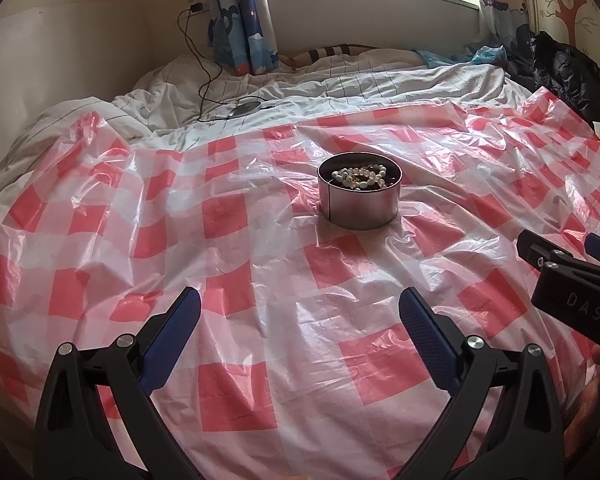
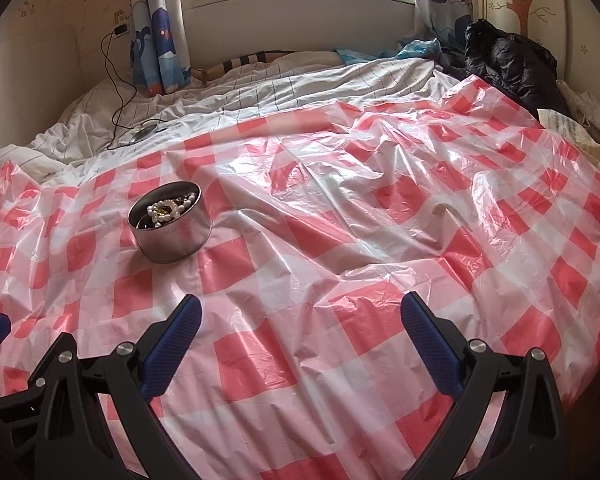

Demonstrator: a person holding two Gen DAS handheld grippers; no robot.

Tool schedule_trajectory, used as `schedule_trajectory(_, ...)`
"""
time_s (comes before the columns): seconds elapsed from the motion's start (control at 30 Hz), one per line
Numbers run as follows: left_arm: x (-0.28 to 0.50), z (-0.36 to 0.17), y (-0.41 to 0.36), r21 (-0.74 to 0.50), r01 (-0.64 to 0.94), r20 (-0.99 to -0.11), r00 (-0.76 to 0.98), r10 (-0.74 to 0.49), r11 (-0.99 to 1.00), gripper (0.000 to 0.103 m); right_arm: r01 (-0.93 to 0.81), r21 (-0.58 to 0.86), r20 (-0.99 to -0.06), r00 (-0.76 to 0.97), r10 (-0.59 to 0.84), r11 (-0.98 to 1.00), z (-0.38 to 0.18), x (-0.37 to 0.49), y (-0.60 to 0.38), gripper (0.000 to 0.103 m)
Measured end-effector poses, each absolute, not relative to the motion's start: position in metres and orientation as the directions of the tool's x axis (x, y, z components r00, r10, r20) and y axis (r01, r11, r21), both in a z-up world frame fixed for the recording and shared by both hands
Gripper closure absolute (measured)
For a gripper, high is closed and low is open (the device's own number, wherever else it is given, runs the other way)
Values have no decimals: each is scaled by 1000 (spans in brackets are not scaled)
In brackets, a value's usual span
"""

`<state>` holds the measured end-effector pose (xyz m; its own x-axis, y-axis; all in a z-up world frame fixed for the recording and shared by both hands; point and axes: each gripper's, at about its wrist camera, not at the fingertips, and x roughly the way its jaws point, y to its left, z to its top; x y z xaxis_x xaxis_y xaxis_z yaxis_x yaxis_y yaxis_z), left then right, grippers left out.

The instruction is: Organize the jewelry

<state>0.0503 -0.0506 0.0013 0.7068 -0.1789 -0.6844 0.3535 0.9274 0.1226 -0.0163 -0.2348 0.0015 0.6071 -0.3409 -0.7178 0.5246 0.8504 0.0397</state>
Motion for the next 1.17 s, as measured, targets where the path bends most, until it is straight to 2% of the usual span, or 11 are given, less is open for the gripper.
schedule_trajectory(0.2, 56, 0, -40, 41, 364, -699, 676, -234, 931, 8, 518, -8, -727, 584, -361, 855, -1, -11, -230, 7)
schedule_trajectory(0.5, 58, -2, -36, 51, 350, -701, 680, -217, 935, 8, 521, -28, -734, 569, -372, 853, -4, -9, -228, 7)
schedule_trajectory(0.63, 57, 3, -30, 50, 326, -665, 716, -212, 944, 11, 521, -43, -731, 565, -382, 852, -4, -9, -227, 7)
schedule_trajectory(0.8, 60, 4, -21, 34, 301, -665, 718, -203, 953, 11, 523, -41, -732, 564, -381, 851, -4, -9, -227, 7)
schedule_trajectory(0.87, 62, 1, -23, 39, 302, -680, 707, -196, 953, 7, 523, -38, -732, 565, -380, 851, -4, -9, -227, 8)
schedule_trajectory(1.03, 73, -14, -25, 34, 290, -760, 629, -163, 956, 8, 525, -28, -735, 566, -374, 851, -6, -10, -228, 7)
schedule_trajectory(1.17, 74, -18, -25, 39, 283, -774, 615, -150, 958, 8, 526, -26, -739, 562, -370, 850, -7, -10, -229, 7)
